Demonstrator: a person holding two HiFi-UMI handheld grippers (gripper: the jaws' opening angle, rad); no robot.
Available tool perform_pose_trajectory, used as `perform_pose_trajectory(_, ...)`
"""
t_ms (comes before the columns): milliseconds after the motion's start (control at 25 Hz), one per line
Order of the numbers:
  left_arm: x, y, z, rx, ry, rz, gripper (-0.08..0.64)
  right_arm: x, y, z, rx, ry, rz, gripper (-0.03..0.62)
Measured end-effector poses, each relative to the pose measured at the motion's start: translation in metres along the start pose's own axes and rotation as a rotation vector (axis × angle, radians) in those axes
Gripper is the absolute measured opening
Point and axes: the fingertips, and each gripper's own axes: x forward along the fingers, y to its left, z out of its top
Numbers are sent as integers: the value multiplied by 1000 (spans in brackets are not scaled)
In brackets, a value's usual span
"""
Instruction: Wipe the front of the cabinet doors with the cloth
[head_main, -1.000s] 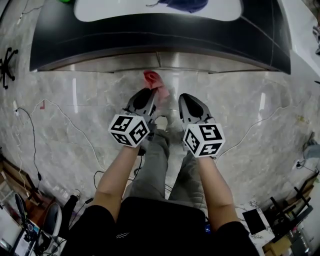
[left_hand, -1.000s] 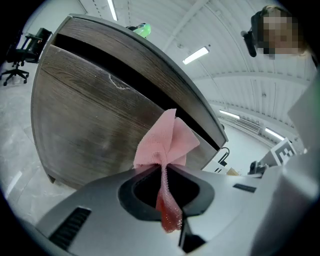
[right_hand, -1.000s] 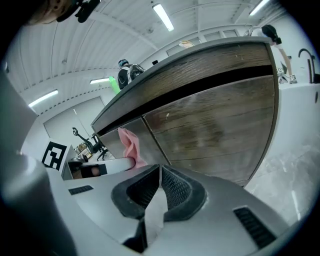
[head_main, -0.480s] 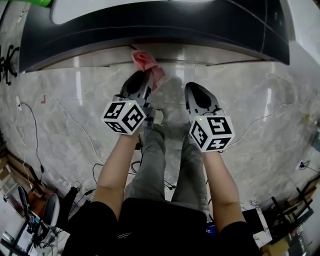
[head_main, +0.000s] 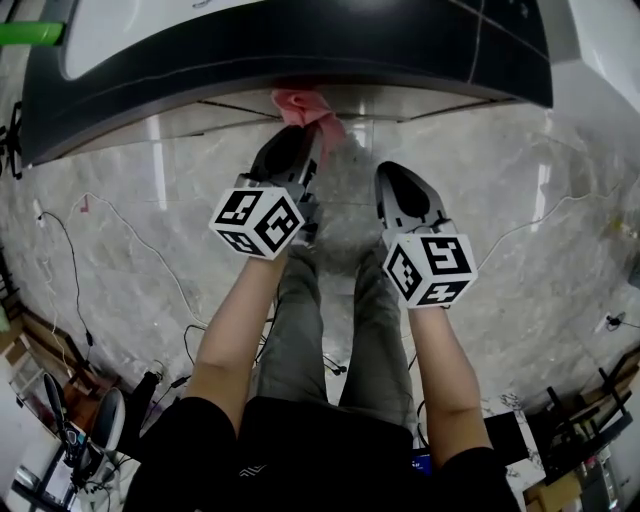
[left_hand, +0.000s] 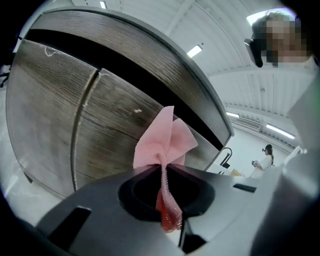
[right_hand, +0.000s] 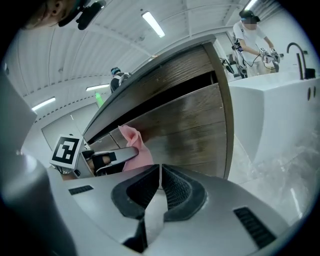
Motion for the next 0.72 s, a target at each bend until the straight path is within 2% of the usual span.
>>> perform_pose_trajectory(320,31,-40,-22,-12,30,-41,32,-25,-42,9,20,-23,-42,40)
perform_pose_trajectory(720,76,-92,-55,15,102,-125,32,-46,-84,3,21,-5,-75,40)
